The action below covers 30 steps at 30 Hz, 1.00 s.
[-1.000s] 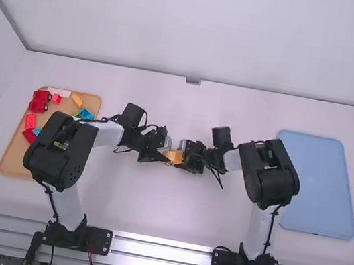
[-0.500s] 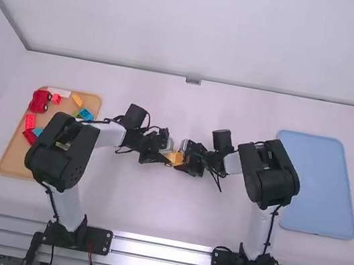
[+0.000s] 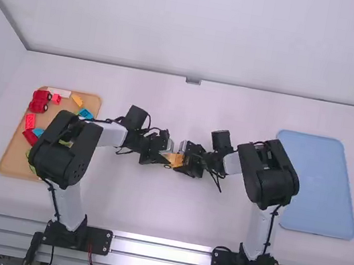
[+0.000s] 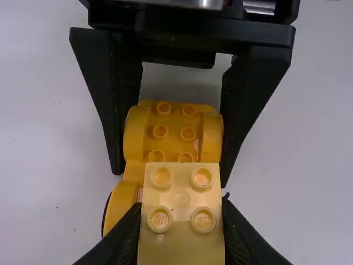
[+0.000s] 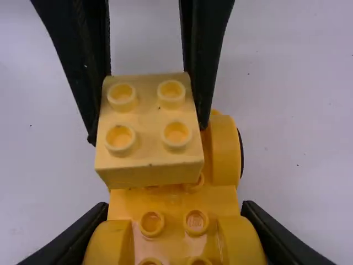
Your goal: Assemble lego blocks to make yellow taxi
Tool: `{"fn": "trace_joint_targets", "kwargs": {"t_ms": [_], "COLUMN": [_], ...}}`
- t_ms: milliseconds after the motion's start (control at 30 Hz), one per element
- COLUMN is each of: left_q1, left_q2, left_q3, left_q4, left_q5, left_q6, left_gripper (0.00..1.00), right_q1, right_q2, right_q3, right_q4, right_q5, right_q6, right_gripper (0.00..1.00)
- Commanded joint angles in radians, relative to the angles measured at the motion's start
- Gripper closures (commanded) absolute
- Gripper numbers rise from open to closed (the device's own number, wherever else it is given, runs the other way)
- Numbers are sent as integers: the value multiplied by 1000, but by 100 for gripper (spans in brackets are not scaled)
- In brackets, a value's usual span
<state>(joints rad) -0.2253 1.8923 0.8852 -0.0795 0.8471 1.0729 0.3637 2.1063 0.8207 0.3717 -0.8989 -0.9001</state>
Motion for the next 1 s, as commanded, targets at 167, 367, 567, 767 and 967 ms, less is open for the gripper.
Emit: {"fn": "trace_joint_targets", "kwargs": {"t_ms": [167,367,567,767,967], "left_q1": [-4,-6,-9,-10,-8], "left_q2": [6,6,6,8,8], "left_q3": [-3,-3,-3,-3,-3], "left_q4": [7,5,-6,5,6], "left_q5": [-26,-26,-26,-26,-26], "left_q6": [16,16,16,17,16], "left_gripper": [85,85,85,86,86], "right_q1": [13,8,10,10,10], "right_q2": [14,14,14,14,14], "right_q3": [-15,-15,-14,-14,-14], "right_q4": [-40,-39,-39,-39,-39], "right_q5": [25,24,25,25,25], "right_q6": [-14,-13,-13,-13,-13], "right_gripper": [53,52,52,52,52]}}
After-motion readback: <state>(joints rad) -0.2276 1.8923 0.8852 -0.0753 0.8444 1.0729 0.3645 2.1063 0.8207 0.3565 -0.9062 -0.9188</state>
